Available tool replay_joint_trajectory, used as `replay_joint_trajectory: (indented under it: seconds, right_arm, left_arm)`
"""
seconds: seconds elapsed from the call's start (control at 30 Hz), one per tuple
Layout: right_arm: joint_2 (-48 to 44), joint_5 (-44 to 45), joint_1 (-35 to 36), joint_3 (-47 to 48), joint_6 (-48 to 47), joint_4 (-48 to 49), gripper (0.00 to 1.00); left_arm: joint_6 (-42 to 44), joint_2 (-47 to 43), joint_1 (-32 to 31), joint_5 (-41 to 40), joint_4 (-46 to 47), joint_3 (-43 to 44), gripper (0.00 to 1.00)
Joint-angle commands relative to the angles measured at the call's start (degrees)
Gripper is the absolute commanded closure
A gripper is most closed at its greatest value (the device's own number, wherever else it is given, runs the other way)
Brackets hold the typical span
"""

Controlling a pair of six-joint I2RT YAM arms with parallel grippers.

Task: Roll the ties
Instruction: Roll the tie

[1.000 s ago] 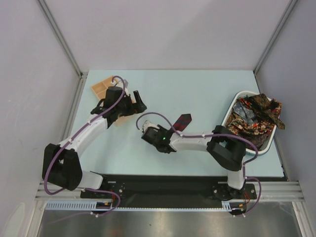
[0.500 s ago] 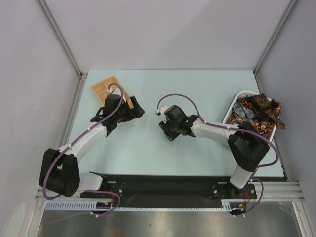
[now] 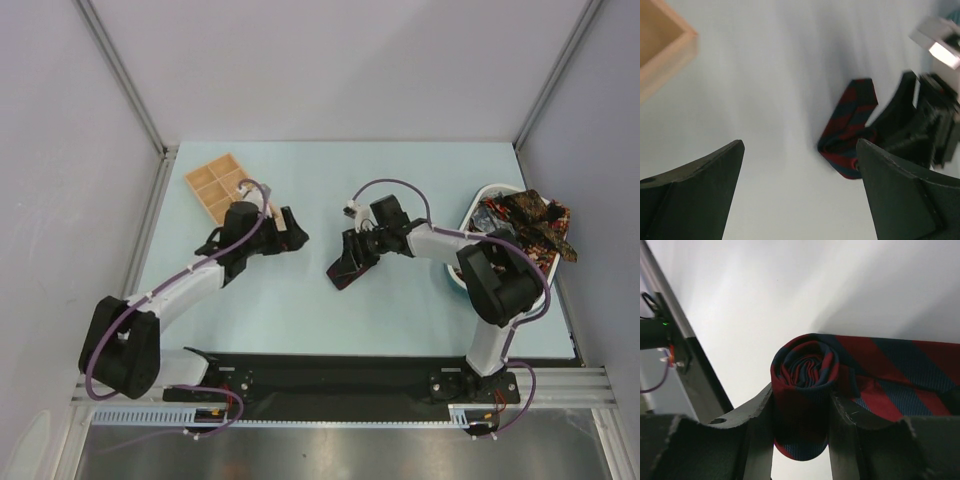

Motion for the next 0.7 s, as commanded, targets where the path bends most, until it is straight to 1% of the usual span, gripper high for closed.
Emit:
replay_joint_trajectory:
  seconds: [0.0,0.03,0.07,0.17,0.23,0.33,0.43,0.53,0.57,0.6,0.67]
  right_arm:
    - [3.9,-11.1,-1.7,-1.3,3.9,3.6,0.73]
    - [4.6,-13.6,-2.0,-1.3,4.4,4.9,0.73]
    - [5.2,-14.5,-2.3,-1.3,4.8,5.7,0.73]
    - [8.6,-17.6,-3.6,-1.0,7.5,8.6,0.73]
    - [11.4,-19.1,-4.8,-0.3,8.4,9.3,0.73]
    - [13.4,-19.0,-6.3,-0.3,8.6,9.4,0.75]
    - [14.4,-18.9,-7.1,-0.6,8.0,9.3,0.76]
    - [14.8,-18.3,-7.4,-0.7,7.4,9.2,0.77]
    - [14.9,-18.1,-7.6,-0.7,7.0,9.0,0.77]
    - [15.1,-18.0,-7.7,-0.9,6.8,9.3,0.77]
    - [15.7,-17.7,-7.7,-1.4,7.0,9.7,0.79]
  left_arm:
    - [8.8,-0.5,-6.9,-2.2,2.1,2.5,0.00]
    - [9.5,-0.8,-8.1,-5.6,2.1,2.5,0.00]
    - [10.0,-0.8,-10.0,-6.9,2.4,1.9,0.00]
    - [13.7,-1.9,-12.2,-8.2,6.1,0.1,0.00]
    - [15.6,-1.7,-13.0,-8.2,7.8,-0.1,0.00]
    - [17.5,-1.6,-13.7,-7.8,10.4,-0.8,0.00]
    - [19.2,-0.9,-14.5,-4.9,13.7,-1.8,0.00]
    - [22.4,1.1,-16.5,-4.2,14.5,-1.6,0.00]
    - [23.5,1.4,-18.3,-4.8,14.8,-2.1,0.00]
    - [26.2,1.9,-19.1,-4.5,16.1,-2.5,0.00]
    - [26.7,4.3,-20.6,-4.1,15.5,-1.0,0.00]
